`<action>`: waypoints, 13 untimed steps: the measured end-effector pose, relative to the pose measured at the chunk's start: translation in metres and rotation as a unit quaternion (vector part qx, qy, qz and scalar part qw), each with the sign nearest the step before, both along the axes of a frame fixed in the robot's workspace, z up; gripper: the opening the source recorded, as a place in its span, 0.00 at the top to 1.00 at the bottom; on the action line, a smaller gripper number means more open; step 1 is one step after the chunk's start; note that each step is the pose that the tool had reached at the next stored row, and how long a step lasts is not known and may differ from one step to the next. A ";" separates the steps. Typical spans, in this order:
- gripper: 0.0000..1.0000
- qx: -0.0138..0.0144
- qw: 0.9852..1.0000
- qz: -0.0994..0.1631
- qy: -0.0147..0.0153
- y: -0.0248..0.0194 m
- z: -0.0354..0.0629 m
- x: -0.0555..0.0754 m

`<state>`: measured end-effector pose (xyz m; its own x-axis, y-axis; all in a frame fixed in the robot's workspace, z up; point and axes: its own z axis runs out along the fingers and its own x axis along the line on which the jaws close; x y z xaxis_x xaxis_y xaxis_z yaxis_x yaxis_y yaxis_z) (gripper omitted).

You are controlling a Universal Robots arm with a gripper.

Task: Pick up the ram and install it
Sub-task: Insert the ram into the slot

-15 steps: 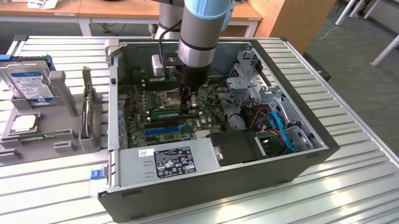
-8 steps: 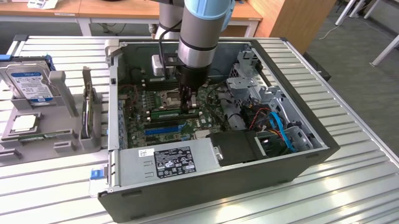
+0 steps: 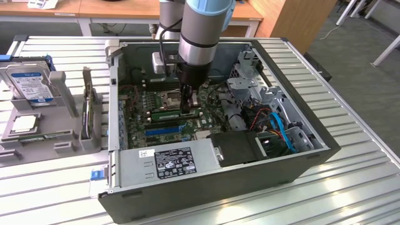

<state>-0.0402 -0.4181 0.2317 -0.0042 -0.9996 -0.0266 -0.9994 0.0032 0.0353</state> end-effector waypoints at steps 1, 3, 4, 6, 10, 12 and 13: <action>0.75 0.000 1.000 0.000 0.000 0.0000 0.0019 0.000; 0.75 0.000 1.000 0.000 0.000 0.0000 0.0061 0.000; 0.75 0.000 1.000 0.000 0.000 0.0000 0.0083 0.000; 0.75 0.000 1.000 0.000 0.000 0.0000 0.0130 0.000; 0.75 0.000 1.000 0.000 0.000 0.0000 0.0230 0.000; 0.75 0.000 1.000 0.000 0.000 0.0000 0.0276 0.000; 0.75 0.000 1.000 0.000 0.000 0.0000 0.0299 0.000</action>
